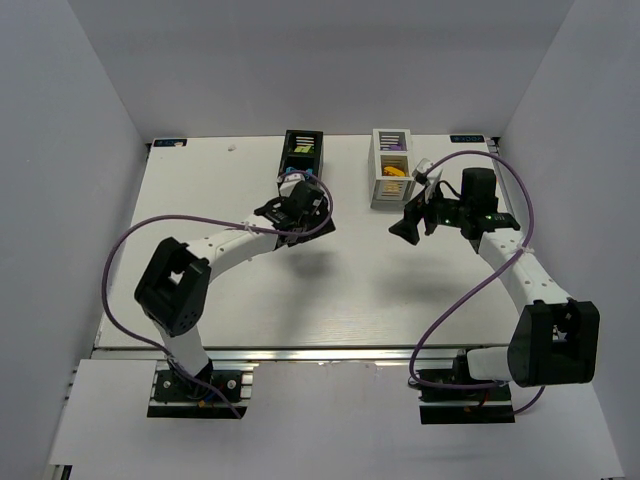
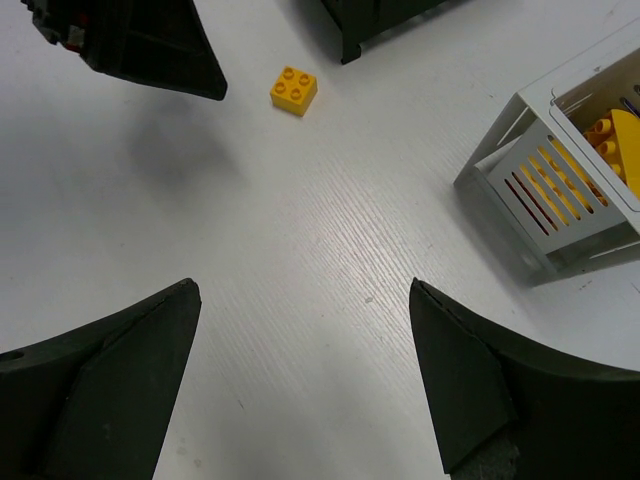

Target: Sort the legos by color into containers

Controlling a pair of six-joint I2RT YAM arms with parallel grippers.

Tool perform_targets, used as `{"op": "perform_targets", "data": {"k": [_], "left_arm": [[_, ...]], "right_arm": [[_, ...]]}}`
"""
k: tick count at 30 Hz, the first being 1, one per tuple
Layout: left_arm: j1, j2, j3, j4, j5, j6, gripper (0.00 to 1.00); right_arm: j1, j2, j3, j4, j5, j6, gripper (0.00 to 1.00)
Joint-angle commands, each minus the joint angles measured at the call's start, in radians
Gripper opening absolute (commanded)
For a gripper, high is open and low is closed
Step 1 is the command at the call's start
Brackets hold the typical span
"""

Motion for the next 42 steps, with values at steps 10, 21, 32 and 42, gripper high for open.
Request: {"op": "perform_targets", "data": {"k": [10, 21, 32, 42], "left_arm": [[-0.011, 0.229, 0.287, -0.157, -0.156, -0.005, 0.85], [-0.016, 0.37, 0.405, -0.175, -0.305, -0.032, 0.82], [-0.041, 0.448, 0.414, -0.111, -0.402, -0.048, 0.76], [-0.047, 0.458, 0.39, -0.095, -0.411, -0.063, 0.52]], "right_arm": [[-0.007, -0.002, -0.017, 0.052, 0.021, 0.021, 0.89], [-0.016, 0.012, -0.014, 0.055, 0.033, 0.018, 0.89], [-0.033, 0.017, 0.013, 0.036, 0.032, 0.016, 0.89], [-0.035, 0.018, 0.016, 0.026, 0.023, 0.019, 0.89]]}}
